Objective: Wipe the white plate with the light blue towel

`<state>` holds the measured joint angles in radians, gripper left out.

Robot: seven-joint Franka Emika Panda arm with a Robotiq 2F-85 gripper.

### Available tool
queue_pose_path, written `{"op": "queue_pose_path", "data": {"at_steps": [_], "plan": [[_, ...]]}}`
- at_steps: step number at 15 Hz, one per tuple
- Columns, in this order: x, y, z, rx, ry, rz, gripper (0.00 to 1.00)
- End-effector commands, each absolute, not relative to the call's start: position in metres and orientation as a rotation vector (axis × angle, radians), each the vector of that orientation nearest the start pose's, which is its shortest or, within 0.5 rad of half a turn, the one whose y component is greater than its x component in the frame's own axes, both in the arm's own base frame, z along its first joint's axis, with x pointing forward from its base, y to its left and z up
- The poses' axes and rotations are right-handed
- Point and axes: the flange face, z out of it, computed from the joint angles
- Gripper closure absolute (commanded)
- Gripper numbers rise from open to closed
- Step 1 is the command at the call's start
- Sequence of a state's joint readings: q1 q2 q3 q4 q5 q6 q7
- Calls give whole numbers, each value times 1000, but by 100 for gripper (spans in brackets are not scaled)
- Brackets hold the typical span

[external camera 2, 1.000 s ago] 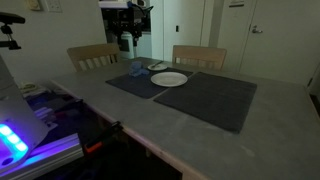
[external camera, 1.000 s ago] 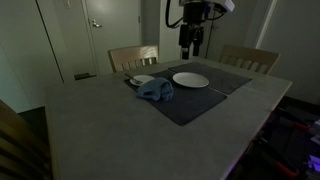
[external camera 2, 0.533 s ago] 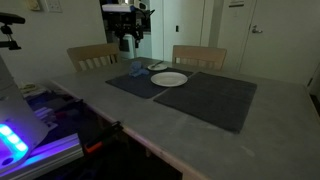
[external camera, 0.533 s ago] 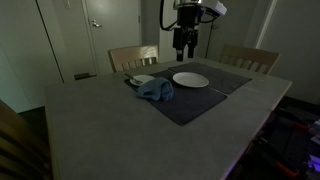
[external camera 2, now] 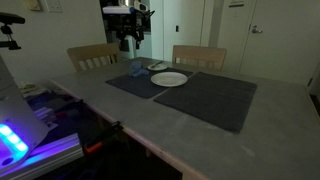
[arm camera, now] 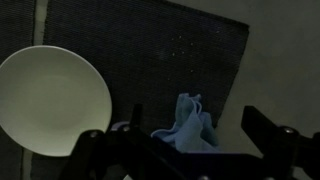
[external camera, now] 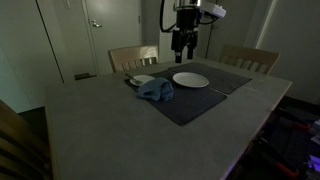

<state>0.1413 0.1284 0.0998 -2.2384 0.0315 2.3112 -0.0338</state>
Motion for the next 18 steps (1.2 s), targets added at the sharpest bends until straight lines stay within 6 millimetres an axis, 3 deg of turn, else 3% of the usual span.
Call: {"op": "queue_pose_path", "data": {"at_steps": [1, 8, 10, 13, 18], "plan": [[535, 140, 296, -3084, -363, 57, 0], [566, 166, 266, -3079, -332, 33, 0], [574, 168, 250, -3085, -315, 22, 0], [578, 171, 222, -3077, -284, 79, 0], [582, 177, 196, -3056, -233, 81, 0]]}}
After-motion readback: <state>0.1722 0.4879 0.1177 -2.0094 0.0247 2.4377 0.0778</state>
